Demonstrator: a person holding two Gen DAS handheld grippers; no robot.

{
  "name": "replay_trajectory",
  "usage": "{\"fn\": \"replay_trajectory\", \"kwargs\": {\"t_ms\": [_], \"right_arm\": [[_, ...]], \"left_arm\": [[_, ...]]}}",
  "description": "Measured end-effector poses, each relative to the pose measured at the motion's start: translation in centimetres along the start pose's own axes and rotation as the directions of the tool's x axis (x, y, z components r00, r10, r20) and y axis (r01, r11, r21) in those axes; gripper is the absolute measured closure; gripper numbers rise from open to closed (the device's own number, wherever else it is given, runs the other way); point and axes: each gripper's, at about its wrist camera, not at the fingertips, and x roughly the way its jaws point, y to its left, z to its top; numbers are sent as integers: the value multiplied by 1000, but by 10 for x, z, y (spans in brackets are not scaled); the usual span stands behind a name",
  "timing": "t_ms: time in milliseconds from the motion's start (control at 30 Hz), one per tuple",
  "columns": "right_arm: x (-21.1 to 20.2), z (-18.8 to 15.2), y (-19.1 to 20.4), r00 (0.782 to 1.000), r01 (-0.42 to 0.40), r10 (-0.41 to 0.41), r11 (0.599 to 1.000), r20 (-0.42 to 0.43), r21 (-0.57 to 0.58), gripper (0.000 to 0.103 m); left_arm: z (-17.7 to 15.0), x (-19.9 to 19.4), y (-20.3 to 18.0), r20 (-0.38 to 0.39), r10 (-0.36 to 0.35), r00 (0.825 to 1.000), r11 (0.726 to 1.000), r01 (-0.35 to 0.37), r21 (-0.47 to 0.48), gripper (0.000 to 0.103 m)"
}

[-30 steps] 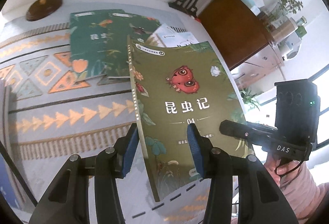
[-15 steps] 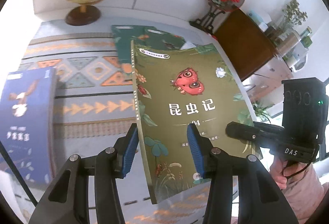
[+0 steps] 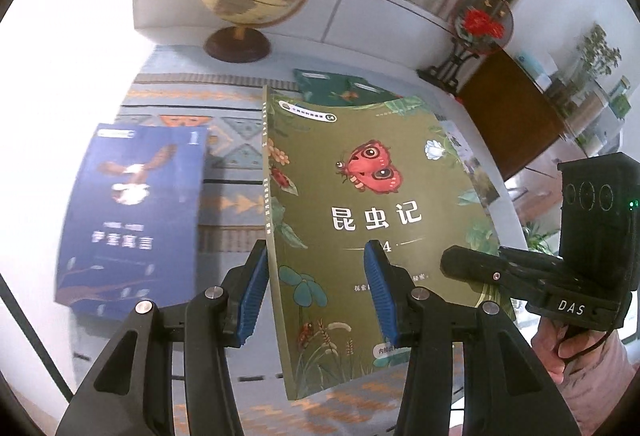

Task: Organize books
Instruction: 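Lift the olive-green book with both grippers and carry it beside the dark blue book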

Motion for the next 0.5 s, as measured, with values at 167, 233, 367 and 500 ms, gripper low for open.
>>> {"fn": "replay_trajectory", "kwargs": {"t_ms": [167, 233, 367, 500], "right_arm": [[23, 9, 22, 1000, -17, 17, 1000, -14, -22, 92], [32, 13, 30, 1000, -24, 23, 999, -21, -30, 92], [53, 23, 46, 999, -38, 36, 998, -38, -59, 92], [78, 31, 61, 998, -42, 39, 996, -52, -74, 91]], "left_arm": [[4, -12, 24, 20, 43, 999, 999, -43, -26, 59], [6, -17, 36, 28, 57, 998, 998, -55, -42, 59], [10, -24, 57, 38, 86, 996, 994, -83, -68, 59], [13, -27, 81, 37, 116, 993, 988, -111, -105, 59]]}}
